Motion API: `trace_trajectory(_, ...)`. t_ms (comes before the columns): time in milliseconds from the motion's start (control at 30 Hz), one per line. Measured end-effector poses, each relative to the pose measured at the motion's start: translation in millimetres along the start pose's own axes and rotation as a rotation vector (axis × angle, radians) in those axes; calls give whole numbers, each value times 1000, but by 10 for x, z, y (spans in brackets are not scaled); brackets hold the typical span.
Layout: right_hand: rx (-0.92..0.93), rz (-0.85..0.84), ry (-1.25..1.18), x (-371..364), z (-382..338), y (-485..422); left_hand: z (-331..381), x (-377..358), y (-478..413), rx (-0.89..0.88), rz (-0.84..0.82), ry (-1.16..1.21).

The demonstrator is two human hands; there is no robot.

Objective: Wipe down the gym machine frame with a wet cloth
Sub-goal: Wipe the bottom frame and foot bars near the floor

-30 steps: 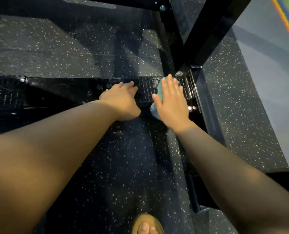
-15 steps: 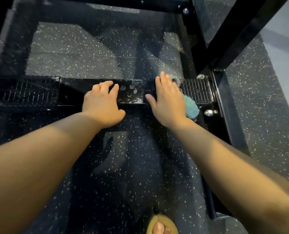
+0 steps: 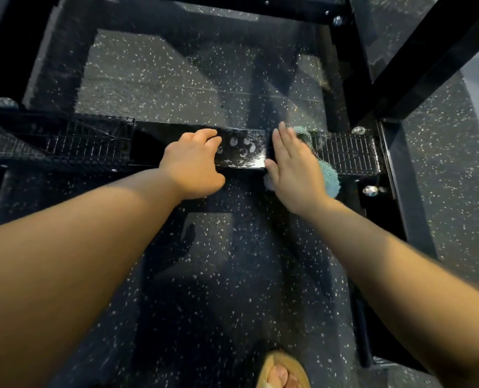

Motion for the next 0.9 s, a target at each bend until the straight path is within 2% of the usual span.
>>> trace_trajectory(100, -19, 23, -16, 79, 118, -365, 2, 7, -3, -3, 0, -19)
trace_trajectory(233, -306, 34, 76, 89, 136, -682, -13, 9, 4, -3, -46, 19)
trace_trajectory(300, -395, 61, 21, 66, 65, -616, -54, 25, 18, -15, -74, 74)
trace_trajectory(367, -377, 109, -56, 7, -1, -435, -76, 24, 28, -35, -104, 116)
trace_trajectory(467, -220, 255, -165, -18, -109, -88, -29, 37, 34, -25, -119, 149)
trace_trajectory(533, -216, 255, -246, 34, -117, 86, 50, 46, 32, 9, -126, 153)
trace_trajectory(633, -345, 309, -609, 326, -165, 184, 107, 23, 30, 28, -140, 115)
trace_trajectory(800, -531, 466, -1463, 828, -251, -112, 80, 31, 7, 25, -196, 48)
trace_trajectory(867, -563, 566, -1642, 942, -199, -218, 86, 49, 5, 23, -218, 38)
trace_trajectory(900, -560, 609, -1603, 964, -157, -225, 87, 54, 6, 24, -220, 32)
Point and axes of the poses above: each hand's wrist, its own y-axis away from the middle knuckle, its own x-axis out of the back of the hand, z = x × y, the point moved 1 cm from there along -y, towards the middle knuckle, and after that the axes turned 5 degrees about -y, right-handed, at the moved point
